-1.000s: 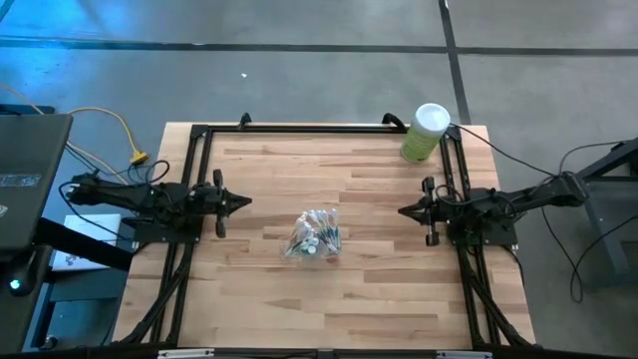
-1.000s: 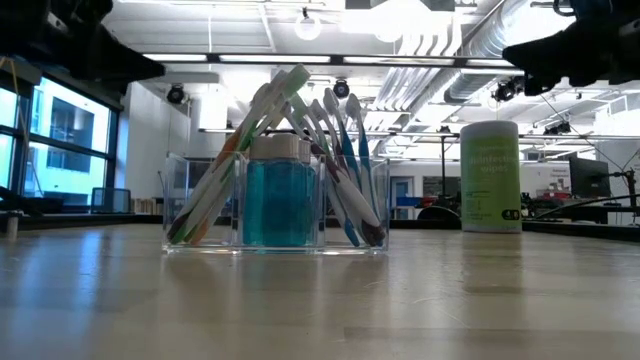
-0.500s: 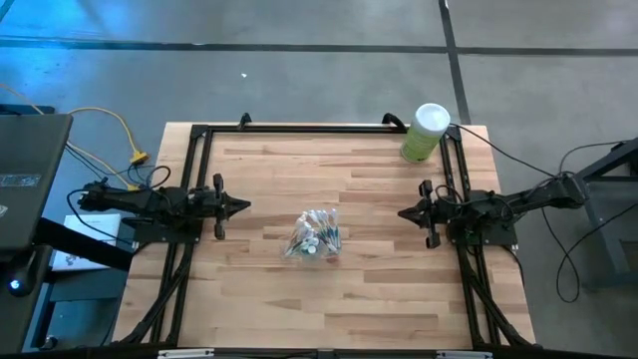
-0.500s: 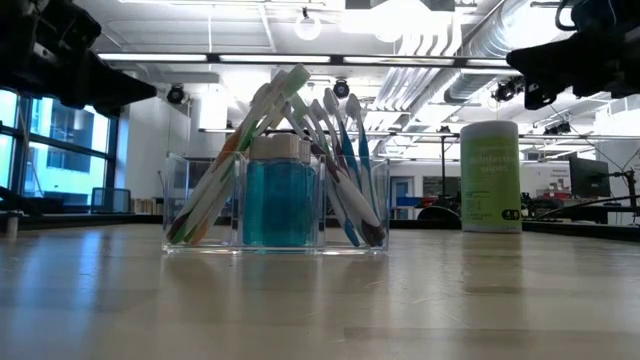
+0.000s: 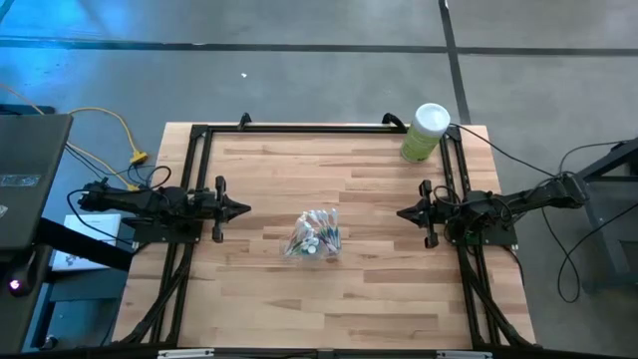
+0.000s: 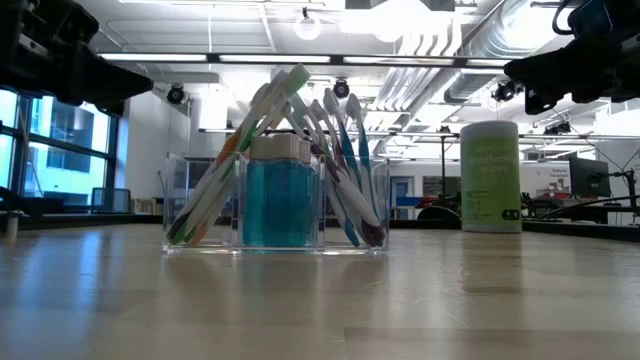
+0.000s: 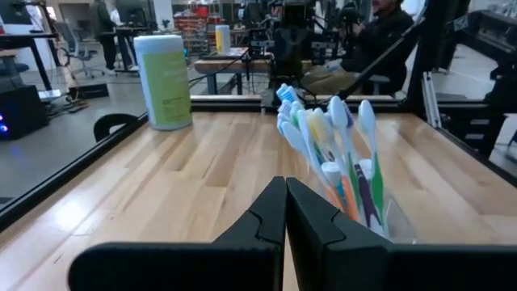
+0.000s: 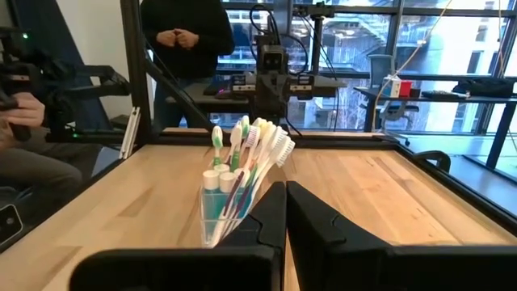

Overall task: Pick & Place toothbrushing station
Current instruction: Return to Home Position

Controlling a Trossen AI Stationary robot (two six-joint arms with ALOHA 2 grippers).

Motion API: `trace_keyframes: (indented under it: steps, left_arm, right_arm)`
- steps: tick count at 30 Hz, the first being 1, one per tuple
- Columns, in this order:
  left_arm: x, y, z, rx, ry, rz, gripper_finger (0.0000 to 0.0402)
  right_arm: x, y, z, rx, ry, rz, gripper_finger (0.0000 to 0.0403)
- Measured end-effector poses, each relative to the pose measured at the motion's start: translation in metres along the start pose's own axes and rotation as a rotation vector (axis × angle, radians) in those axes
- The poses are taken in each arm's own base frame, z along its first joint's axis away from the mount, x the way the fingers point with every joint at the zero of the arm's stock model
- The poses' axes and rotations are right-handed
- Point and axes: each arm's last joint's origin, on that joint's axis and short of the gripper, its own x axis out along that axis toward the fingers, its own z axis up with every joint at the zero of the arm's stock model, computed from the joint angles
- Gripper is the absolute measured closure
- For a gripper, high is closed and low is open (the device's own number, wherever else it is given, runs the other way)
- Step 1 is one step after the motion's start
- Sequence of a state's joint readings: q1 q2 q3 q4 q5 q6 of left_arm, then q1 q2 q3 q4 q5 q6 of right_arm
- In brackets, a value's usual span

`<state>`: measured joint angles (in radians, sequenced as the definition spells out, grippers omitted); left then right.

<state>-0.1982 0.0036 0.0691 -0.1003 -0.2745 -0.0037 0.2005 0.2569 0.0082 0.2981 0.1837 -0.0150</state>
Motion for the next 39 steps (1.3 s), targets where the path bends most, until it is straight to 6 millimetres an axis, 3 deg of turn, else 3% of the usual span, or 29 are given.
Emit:
trace_keyframes:
  steps: [10,22,39]
  left_arm:
    - [0.005,-0.004,-0.009,-0.049,-0.05,-0.101,0.0399]
    - [0.007,0.008,-0.009,-0.11,-0.062,0.044,0.0399]
    - [0.008,0.01,-0.011,-0.116,-0.033,-0.051,0.0399]
  right_arm:
    - [0.0,0.0,-0.001,-0.028,0.008,0.0,0.04]
    - [0.0,-0.002,-0.006,-0.028,0.058,-0.071,0.04]
    - [-0.002,-0.001,-0.019,-0.026,0.191,-0.017,0.04]
